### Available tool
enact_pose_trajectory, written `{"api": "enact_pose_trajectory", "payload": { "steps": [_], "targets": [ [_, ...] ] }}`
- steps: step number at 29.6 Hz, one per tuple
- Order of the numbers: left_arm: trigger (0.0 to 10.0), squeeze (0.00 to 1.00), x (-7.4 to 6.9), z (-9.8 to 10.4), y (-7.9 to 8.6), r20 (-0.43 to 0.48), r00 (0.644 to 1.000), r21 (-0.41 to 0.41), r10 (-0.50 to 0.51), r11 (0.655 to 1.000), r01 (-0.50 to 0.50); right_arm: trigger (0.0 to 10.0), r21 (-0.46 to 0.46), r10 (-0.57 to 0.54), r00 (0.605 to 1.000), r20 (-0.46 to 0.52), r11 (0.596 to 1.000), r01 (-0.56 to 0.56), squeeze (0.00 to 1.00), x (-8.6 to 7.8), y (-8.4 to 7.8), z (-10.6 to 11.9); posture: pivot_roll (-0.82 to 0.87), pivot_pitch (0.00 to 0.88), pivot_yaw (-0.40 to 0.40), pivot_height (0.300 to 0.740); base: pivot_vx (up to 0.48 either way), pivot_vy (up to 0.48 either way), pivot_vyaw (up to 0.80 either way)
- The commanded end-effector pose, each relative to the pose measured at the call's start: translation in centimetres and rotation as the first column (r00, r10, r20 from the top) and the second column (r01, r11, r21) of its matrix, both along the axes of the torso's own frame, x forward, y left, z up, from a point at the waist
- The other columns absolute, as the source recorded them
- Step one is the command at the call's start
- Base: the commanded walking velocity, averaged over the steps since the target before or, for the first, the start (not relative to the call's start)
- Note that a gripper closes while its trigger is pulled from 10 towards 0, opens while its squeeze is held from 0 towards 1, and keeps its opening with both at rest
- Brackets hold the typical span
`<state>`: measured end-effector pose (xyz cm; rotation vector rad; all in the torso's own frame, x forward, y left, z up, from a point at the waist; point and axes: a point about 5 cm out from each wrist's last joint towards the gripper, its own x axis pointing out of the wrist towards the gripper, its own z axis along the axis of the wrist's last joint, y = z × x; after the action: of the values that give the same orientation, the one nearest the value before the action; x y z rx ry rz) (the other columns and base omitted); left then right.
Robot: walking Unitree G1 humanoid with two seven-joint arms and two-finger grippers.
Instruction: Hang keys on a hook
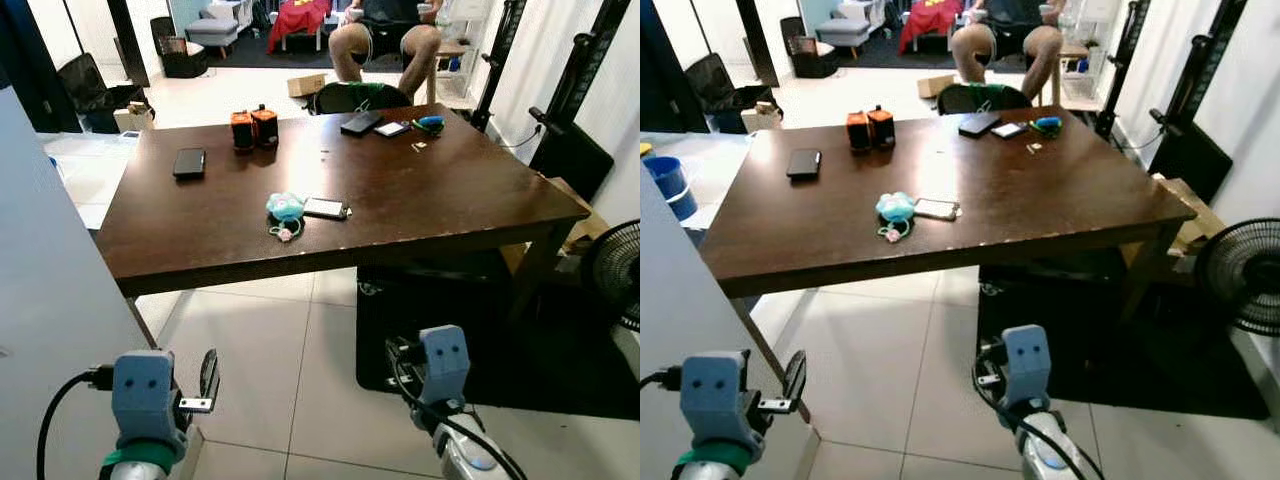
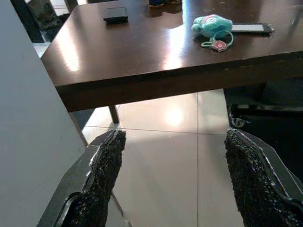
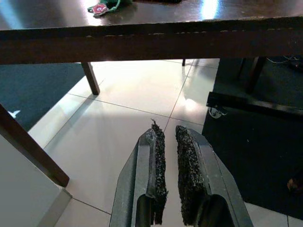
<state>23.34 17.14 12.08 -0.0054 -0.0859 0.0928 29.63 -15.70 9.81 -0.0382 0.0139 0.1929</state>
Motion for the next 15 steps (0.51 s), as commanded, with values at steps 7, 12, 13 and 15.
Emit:
{"api": "enact_pose_trajectory", "payload": {
  "steps": [7,12,13,15],
  "targets": [
    [10.0,0.00,0.46,0.25,0.13,0.013,1.000,-0.017,-0.015,1.000,0.015,10.0,-0.053,-0.037,0.999,-0.001,0.998,0.037,0.00,-0.91,-0.85,-0.24,-0.20,0.066,0.155,0.740,0.355,0.000,0.46],
    [10.0,0.00,0.40,0.31,0.24,0.015,1.000,-0.023,-0.010,1.000,0.010,10.0,-0.003,-0.031,0.999,-0.008,1.000,0.031,0.00,-0.99,-0.81,-0.31,-0.19,0.063,0.142,0.740,0.326,0.000,0.00],
    [10.0,0.00,0.40,0.31,0.24,0.015,1.000,-0.023,-0.010,1.000,0.010,10.0,-0.003,-0.031,0.999,-0.008,1.000,0.031,0.00,-0.99,-0.81,-0.31,-0.19,0.063,0.142,0.740,0.322,0.000,0.00],
    [10.0,0.00,0.36,0.36,0.34,0.017,1.000,-0.026,-0.004,1.000,0.004,10.0,0.015,-0.026,1.000,-0.013,1.000,0.026,0.00,-0.88,-0.71,-0.32,-0.19,0.062,0.135,0.740,0.307,0.000,-0.80]
  ]
}}
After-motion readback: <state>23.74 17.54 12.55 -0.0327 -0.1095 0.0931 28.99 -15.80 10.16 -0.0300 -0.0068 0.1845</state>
